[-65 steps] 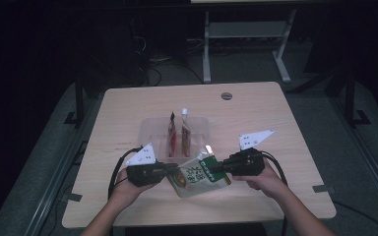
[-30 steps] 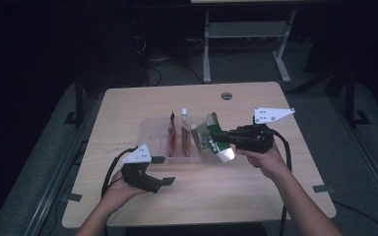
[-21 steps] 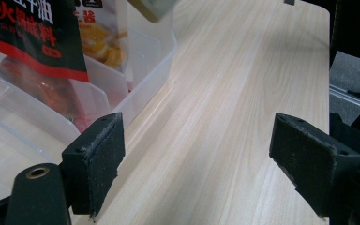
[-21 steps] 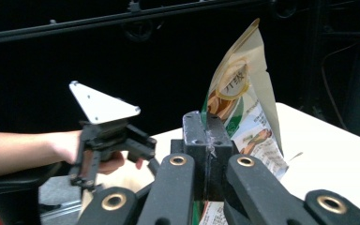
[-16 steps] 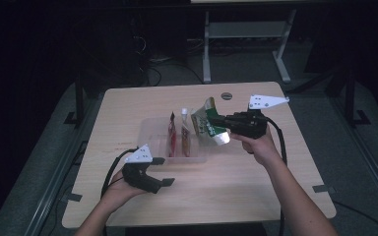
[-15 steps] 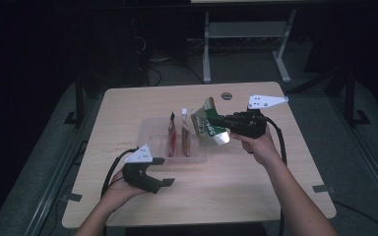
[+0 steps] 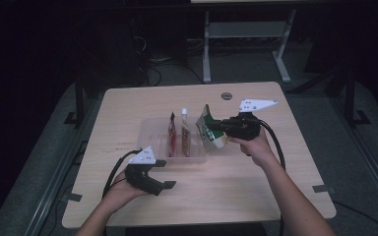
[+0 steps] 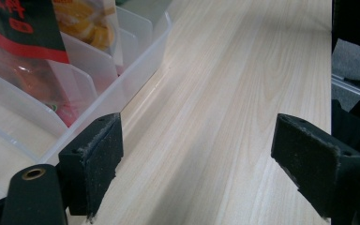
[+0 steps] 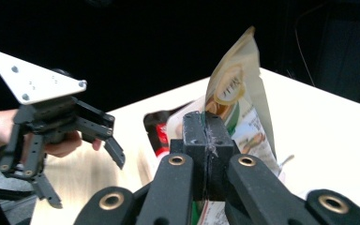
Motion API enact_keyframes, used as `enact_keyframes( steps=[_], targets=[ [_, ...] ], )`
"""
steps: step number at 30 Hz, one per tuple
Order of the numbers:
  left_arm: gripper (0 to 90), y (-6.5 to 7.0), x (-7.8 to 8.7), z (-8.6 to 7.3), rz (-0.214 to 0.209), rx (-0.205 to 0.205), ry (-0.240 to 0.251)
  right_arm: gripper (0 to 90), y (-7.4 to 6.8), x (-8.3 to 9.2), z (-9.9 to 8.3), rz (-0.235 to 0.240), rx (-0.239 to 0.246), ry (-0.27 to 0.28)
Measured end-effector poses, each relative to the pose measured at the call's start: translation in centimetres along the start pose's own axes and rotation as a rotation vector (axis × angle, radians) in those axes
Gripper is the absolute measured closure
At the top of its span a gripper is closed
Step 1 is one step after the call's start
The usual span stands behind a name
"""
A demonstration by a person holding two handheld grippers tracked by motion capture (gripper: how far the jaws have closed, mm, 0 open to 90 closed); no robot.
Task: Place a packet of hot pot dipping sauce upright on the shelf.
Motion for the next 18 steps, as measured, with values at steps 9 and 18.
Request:
enact_keyframes(
  steps=[9, 18],
  targets=[
    [16.4, 0.0, 0.0, -0.1, 0.008, -0.004, -0.008, 58.2, 0.0, -0.2, -0.2, -0.066, 0.004, -0.049],
    [16.4, -0.1, 0.3, -0.1, 0.020, -0.001, -0.014, 27.0, -0.4, 1.7, -0.9, -0.080, -0.014, -0.088]
  ],
)
Point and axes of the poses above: each handheld gripper's, and its own axes: x roughly backward along the jaws, z roughly out of its top, y roughly to its right, the point moved 4 cm from there along -x, roughly forward along the jaws, and after that the axes turned 13 degrees about -y, right-handed, at the moved point
